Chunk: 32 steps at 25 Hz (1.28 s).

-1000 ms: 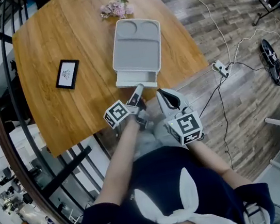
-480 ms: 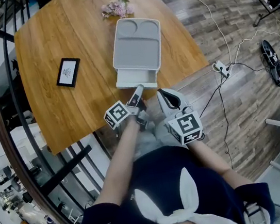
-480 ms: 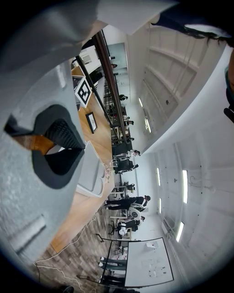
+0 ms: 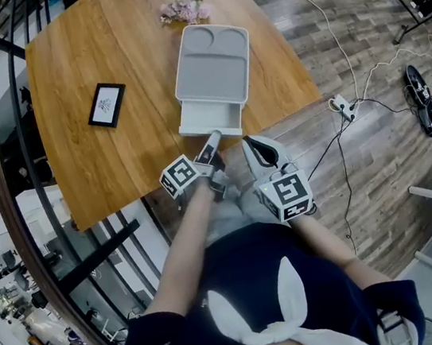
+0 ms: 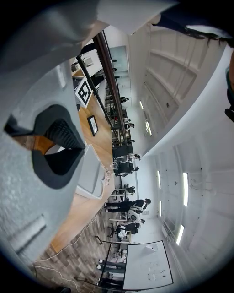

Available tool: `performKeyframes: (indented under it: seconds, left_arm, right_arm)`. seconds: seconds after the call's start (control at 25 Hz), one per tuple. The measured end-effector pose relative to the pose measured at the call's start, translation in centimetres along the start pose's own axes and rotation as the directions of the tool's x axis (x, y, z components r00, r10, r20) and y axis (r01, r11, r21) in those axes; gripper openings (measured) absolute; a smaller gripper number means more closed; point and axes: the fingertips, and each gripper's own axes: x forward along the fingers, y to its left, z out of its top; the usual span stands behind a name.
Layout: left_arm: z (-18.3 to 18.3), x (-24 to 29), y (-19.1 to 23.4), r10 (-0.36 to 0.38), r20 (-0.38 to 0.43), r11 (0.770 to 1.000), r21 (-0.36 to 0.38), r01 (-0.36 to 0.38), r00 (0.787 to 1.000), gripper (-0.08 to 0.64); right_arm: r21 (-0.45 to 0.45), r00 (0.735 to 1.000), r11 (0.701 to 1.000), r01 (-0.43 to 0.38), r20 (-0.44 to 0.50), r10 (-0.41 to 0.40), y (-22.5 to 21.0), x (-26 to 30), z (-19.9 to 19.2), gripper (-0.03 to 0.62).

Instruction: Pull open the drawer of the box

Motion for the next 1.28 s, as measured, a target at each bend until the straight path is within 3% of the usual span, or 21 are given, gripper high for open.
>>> performKeyframes:
  seconds: [1.28]
  left_arm:
    - [-2.2,-3.1,0.1,0.009,0.041,1.0,-0.006,-0.009,0.999,0.175]
  right_arm:
    - [-0.023,0.999,0.998,-0.054,-0.001,0.054,1.0,-2.9,-0.2,-0.003]
